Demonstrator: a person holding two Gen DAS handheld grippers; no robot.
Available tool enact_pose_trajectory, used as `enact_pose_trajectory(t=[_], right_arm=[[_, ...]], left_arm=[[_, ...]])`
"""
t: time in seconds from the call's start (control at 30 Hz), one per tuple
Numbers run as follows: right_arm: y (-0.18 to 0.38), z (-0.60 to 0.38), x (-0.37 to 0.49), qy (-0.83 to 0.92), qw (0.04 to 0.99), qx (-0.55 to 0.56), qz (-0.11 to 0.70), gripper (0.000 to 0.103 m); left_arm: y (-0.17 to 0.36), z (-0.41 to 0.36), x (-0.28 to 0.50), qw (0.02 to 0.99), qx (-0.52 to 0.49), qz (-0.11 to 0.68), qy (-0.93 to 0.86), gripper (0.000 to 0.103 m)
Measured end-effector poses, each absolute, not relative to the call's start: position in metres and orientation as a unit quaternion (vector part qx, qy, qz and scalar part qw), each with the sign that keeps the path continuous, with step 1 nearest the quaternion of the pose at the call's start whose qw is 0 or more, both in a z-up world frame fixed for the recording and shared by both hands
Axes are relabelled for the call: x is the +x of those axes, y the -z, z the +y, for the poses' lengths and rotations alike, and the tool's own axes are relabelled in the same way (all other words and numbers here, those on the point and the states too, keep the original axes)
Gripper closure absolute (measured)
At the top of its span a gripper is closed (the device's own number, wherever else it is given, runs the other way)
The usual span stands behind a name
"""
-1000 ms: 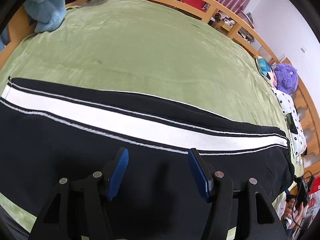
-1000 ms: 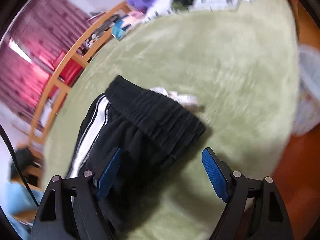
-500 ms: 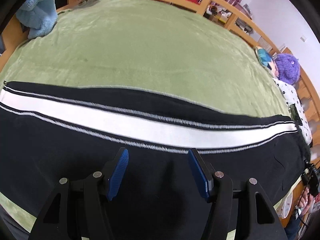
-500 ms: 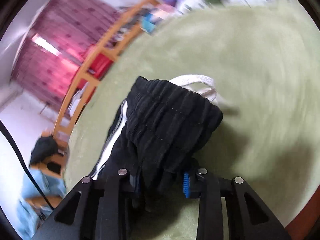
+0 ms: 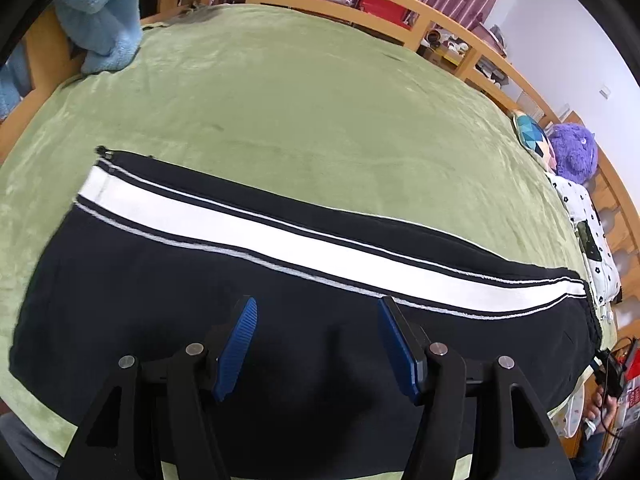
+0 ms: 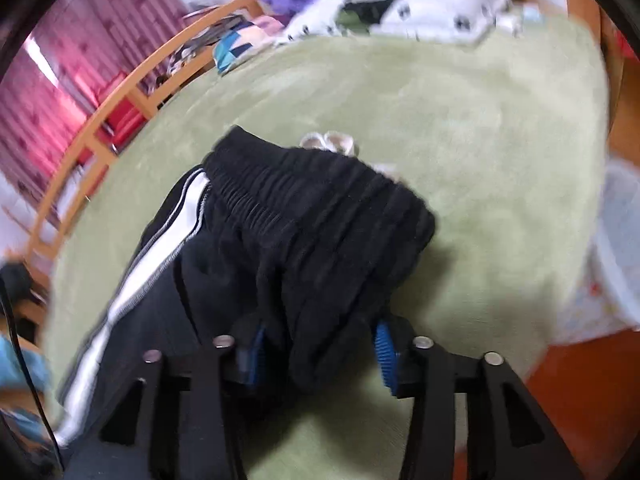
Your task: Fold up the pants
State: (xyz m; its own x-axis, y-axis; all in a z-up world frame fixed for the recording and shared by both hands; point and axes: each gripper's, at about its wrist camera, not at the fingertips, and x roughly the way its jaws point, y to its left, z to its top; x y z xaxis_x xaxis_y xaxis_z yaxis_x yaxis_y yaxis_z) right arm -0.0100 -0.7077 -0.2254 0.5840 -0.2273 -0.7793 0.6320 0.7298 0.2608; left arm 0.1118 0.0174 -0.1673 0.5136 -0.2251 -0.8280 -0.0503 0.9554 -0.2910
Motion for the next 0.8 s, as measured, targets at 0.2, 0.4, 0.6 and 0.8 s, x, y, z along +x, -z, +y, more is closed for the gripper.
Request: enact_pose_trajectory(t=[0.2,0.4,0.6,0.8], right_arm=[[0.158,-0.652,-0.039,0.286,0.873,0.195,0.343,0.05],[0.125,-0.514,0.022,0.163,0.92,0.122,0.335,0.05],[0.169,-0.345,0.125,-0.018,0.917,0.099,0.386,0.051],[0.252,-0.251,0.187,-0.072,0.879,0.058,0.467,0.056]], left_arm=[[0.164,0.062,0.113,0.868,-0.14,0.476,0.025,0.043],[0.164,0.118,0.117,0.877,-0.141,0.46,-0.014,0.043],[0.165,0.163,0.107,0.877,-0.151,0.456,-0.017,0.043],[0.172,0.189,0.088,0.873,-0.172,0.457,-0.01,0.043]])
